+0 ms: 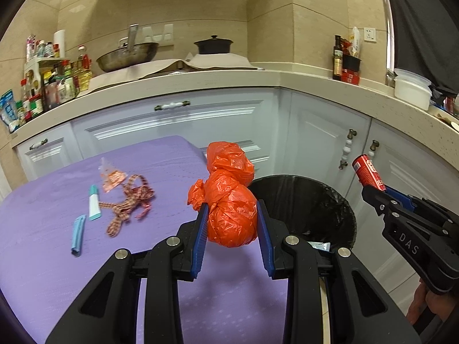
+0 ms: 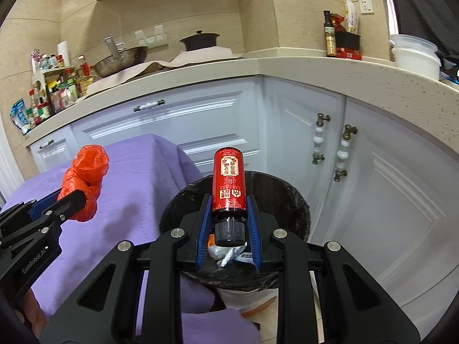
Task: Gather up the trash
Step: 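Carry the red bottle and orange bag over the bin and open both tools, then move the left tool back to the table and grasp the blue tube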
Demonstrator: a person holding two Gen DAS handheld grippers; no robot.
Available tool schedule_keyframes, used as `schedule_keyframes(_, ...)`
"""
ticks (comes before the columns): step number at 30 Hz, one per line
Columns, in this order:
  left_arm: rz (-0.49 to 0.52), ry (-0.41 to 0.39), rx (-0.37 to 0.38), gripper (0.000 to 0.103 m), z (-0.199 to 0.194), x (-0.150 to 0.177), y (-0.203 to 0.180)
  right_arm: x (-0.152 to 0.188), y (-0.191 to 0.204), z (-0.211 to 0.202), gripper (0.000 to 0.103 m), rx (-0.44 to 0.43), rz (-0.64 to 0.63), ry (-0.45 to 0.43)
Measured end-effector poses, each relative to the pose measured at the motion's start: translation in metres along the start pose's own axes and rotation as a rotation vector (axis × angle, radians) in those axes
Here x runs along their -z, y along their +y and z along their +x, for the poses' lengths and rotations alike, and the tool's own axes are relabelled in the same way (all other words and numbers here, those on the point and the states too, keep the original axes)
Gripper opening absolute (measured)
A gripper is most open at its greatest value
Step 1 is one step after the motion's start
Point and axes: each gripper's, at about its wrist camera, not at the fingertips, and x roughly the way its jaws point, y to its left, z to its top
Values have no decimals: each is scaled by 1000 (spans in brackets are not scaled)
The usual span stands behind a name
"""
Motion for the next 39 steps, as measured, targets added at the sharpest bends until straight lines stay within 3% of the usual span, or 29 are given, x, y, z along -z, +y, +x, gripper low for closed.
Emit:
schedule_keyframes(11,25,6,23,33,30,-6,-31,-2,-21,17,23,33,13,1)
schedule_keyframes(27,46,58,13,35,72,-9,-48,-7,-36,55,24,48,30,18)
schedule_keyframes(29,44,67,-1,40,77,-9,-47,-6,-36,62,31,51,28,25)
schedule_keyframes(30,39,73,-3,43,78,-8,-47,-5,-37,63,43,57,31,24)
schedule_keyframes(31,32,80,-5,45,80,-8,-45,-4,-38,64,46,63,38,18)
schedule_keyframes(33,20,84,-9,51,81,-8,-41,-4,-37,65,46,66,40,18)
schedule_keyframes(39,13,82,-17,54,79,-9,-35,-4,-34,62,46,69,39,13)
